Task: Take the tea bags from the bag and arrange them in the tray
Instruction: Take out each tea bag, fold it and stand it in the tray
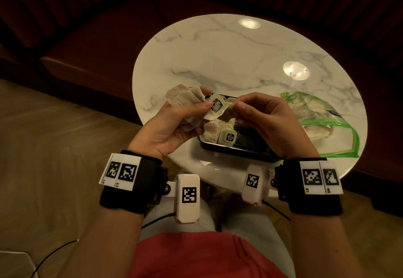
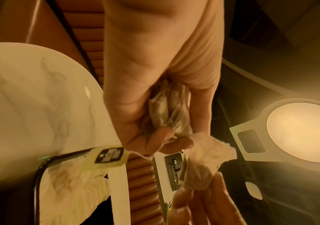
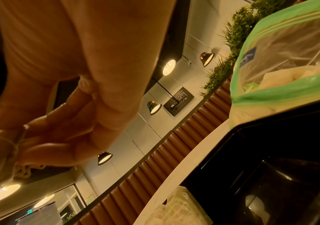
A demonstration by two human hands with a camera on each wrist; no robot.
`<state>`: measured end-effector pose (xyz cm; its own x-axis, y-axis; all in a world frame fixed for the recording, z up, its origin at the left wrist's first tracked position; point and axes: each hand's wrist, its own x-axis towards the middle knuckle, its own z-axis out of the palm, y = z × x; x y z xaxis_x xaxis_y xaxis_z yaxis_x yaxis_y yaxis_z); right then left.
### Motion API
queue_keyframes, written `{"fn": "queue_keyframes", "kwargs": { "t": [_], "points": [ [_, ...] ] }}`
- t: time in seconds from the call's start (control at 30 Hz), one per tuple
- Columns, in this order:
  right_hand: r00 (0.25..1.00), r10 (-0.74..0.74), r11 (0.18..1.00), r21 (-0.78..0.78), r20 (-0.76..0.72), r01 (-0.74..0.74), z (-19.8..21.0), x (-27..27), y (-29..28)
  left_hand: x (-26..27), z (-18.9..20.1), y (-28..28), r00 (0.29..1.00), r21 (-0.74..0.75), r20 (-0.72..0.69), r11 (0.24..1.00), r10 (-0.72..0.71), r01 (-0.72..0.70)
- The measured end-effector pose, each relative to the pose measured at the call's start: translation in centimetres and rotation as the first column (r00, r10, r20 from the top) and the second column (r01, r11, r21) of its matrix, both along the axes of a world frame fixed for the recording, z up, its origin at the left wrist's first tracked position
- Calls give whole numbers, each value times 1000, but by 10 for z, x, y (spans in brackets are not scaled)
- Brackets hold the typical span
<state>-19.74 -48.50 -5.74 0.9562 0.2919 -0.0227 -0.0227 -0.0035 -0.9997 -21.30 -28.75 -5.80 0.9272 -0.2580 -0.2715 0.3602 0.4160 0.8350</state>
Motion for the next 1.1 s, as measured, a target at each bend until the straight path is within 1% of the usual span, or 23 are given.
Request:
{"fn": "queue_keyframes", "kwargs": {
  "t": [0.07, 0.2, 0.47, 0.6, 0.73, 0.87, 0.97, 1.1],
  "points": [
    [1000, 2, 999, 33, -22, -1, -1, 1, 2, 0, 0, 1, 1000, 24, 14, 1000, 1, -1],
    [998, -18, 999, 50, -53, 21, 0, 1, 2, 0, 1, 3, 1000, 46, 28, 999, 13, -14],
    [989, -57, 997, 48, -134, 64, 3, 5, 5, 0, 4, 4, 998, 79, 48, 996, 44, -48],
    [994, -43, 997, 52, -105, 49, 4, 3, 8, 1, 7, 2, 995, 105, 51, 990, 87, -92],
    [999, -47, 996, 74, -22, 49, 2, 1, 9, 2, 9, -3, 985, 85, 45, 982, 165, -168],
    [998, -22, 1000, 13, 55, 22, 3, -1, 10, 2, 12, -8, 977, 34, 36, 976, 212, -213],
    [998, -41, 999, 6, 57, 41, 3, -1, 12, 2, 13, -10, 973, 35, 39, 973, 227, -228],
    [998, -32, 999, -25, 62, 34, 5, 0, 13, 2, 12, -11, 974, 82, 58, 972, 217, -221]
  ]
}}
